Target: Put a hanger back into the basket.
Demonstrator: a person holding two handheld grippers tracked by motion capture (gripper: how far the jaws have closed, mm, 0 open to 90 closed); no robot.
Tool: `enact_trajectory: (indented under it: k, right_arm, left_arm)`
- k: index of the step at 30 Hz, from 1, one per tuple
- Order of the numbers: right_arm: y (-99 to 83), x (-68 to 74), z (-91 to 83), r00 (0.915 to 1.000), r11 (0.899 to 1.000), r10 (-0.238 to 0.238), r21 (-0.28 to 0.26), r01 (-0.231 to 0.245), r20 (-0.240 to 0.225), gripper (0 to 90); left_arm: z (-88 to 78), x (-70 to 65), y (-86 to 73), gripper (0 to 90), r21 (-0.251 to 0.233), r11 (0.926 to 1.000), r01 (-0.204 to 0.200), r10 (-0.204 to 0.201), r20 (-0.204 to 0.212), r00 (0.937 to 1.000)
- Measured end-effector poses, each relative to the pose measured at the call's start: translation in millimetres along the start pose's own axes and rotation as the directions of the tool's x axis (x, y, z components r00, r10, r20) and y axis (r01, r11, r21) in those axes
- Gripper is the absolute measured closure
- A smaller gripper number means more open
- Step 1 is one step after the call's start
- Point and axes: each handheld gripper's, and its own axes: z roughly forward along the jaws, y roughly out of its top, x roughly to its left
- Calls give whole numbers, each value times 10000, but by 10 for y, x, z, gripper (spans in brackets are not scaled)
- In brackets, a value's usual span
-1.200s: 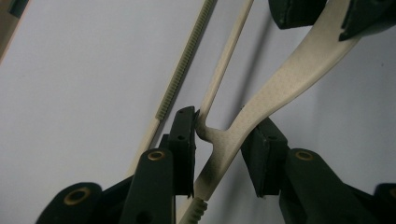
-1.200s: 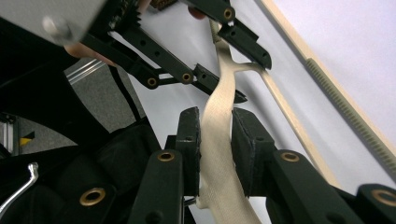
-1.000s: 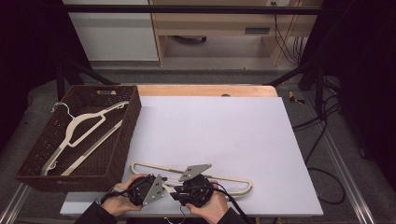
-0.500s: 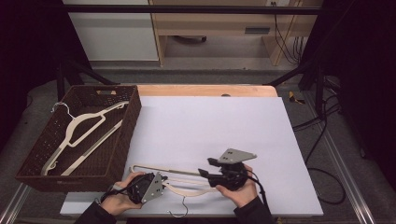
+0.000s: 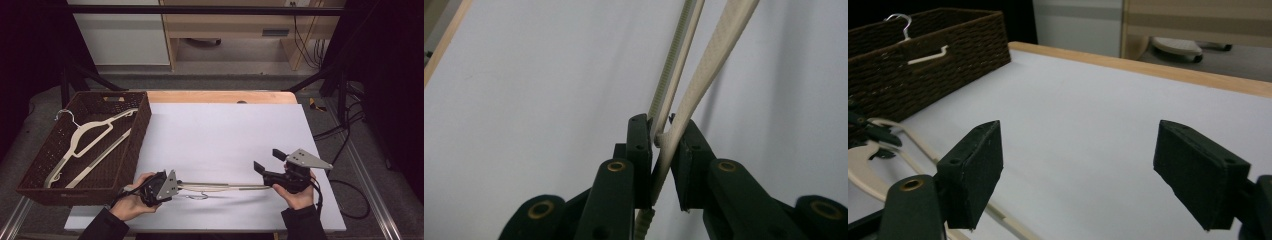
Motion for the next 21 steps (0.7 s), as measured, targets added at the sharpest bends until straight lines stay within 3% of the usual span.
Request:
enact_trajectory:
  k: [5, 13, 20, 21]
  right_arm:
    - [-14, -179, -121, 9987, 9990, 357, -292, -346, 366, 164]
    - [-49, -234, -120, 9982, 9991, 421, -59, -419, 436, 132]
    - [-64, -224, -88, 9983, 9990, 430, 106, -434, 381, 124]
    - [-64, -220, -87, 9983, 9989, 447, 139, -453, 386, 123]
  left_arm:
    - [29, 92, 51, 788, 110, 9977, 667, -669, 228, 9975]
    - [50, 201, 83, 804, 229, 9915, 1280, -1291, 505, 9904]
    - [34, 257, 71, 853, 243, 9831, 1816, -1822, 278, 9829]
    - [17, 272, 54, 861, 141, 9787, 2047, -2049, 174, 9786]
